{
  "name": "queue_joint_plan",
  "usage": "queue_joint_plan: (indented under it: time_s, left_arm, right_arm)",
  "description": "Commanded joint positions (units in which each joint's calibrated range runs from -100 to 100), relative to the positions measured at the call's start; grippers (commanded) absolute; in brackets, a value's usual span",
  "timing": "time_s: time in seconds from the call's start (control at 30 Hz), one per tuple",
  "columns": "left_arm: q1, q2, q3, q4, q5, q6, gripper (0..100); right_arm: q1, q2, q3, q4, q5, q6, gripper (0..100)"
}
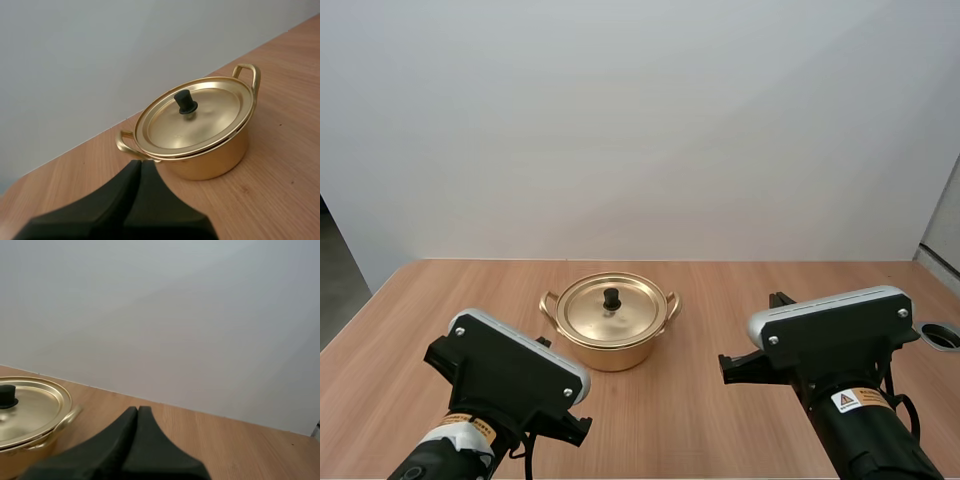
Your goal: Open the pot, put the car inside, and close it
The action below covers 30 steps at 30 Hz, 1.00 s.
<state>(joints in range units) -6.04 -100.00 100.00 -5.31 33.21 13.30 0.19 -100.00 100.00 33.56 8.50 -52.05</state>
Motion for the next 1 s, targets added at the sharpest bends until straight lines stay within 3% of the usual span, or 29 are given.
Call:
queue_joint_plan:
  time_s: [0.0,0.1,0.13,0.27,0.37,0.47,0.67,0.97]
  left_arm:
    - [0.0,0.0,0.0,0.0,0.0,0.0,0]
    - [0.0,0.0,0.0,0.0,0.0,0.0,0]
    - [0.0,0.0,0.0,0.0,0.0,0.0,0]
    - [0.0,0.0,0.0,0.0,0.0,0.0,0]
    - [0.0,0.0,0.0,-0.6,0.0,-0.5,0]
    - [0.0,0.0,0.0,-3.4,0.0,-5.5,0]
    - [0.0,0.0,0.0,-3.4,-1.3,-10.2,0]
    - [0.0,0.0,0.0,-3.0,-3.5,-14.9,0]
  right_arm:
    - [0.0,0.0,0.0,0.0,0.7,0.0,0]
    - [0.0,0.0,0.0,-1.0,0.1,0.9,0]
    - [0.0,0.0,0.0,-4.5,-0.7,4.1,0]
    - [0.0,0.0,0.0,-32.2,-6.5,30.7,0]
    - [0.0,0.0,0.0,-41.9,2.0,41.1,0]
    - [0.0,0.0,0.0,-42.2,14.5,41.3,0]
    - [0.0,0.0,0.0,-40.9,23.8,42.0,0]
    - [0.0,0.0,0.0,-41.9,24.5,42.0,0]
